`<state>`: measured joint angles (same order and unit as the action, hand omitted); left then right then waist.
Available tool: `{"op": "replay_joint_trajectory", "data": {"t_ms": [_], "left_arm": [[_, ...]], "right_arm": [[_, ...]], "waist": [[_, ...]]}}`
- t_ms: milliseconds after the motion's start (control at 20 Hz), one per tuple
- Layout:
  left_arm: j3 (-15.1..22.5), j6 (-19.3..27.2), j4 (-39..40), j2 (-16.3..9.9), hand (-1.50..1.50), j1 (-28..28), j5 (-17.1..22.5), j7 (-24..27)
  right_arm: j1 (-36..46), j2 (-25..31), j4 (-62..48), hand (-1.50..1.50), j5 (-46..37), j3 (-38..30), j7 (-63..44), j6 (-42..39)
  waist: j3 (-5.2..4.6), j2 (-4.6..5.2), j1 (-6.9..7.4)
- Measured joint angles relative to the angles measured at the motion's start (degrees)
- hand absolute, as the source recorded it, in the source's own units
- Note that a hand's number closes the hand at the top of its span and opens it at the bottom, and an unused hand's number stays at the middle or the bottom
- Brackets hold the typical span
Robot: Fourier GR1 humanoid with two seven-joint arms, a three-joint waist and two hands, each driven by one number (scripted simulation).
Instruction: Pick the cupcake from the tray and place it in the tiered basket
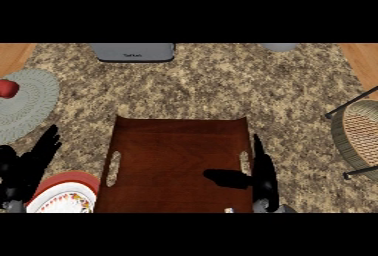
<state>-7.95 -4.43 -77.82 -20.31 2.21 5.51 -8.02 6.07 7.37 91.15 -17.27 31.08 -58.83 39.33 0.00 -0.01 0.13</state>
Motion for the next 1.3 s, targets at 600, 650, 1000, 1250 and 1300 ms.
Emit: {"op": "replay_joint_trajectory", "data": {"t_ms": [600,650,1000,1250,1300], "left_arm": [[-2.26,-1.69,-1.34,2.29,0.00,1.39,-2.40,0.01],[-2.92,-2.18,-0.64,1.94,0.00,1.03,-2.40,0.36],[-3.11,-2.65,-3.04,3.09,0.00,1.69,-3.53,-0.88],[-3.98,-3.12,-2.11,3.49,0.00,0.96,-3.73,-0.55],[-3.87,-3.08,-2.74,3.60,0.00,1.10,-3.82,-1.03]], "right_arm": [[2.85,-6.25,-8.77,-1.50,-0.51,-4.45,5.39,-2.75],[2.90,-6.46,-9.07,-1.50,-0.49,-4.25,5.79,-2.71],[7.49,-7.37,-15.99,-1.50,4.77,-2.57,9.82,-0.10],[9.97,-7.15,-20.08,1.50,9.73,-1.08,14.37,1.30],[10.57,-6.94,-20.73,1.50,9.46,0.14,14.95,1.89]], "waist": [[-0.05,-0.08,0.02],[-0.09,-0.13,0.02],[-0.29,-0.50,0.23],[-0.51,-0.84,0.22],[-0.54,-0.79,0.22]]}}
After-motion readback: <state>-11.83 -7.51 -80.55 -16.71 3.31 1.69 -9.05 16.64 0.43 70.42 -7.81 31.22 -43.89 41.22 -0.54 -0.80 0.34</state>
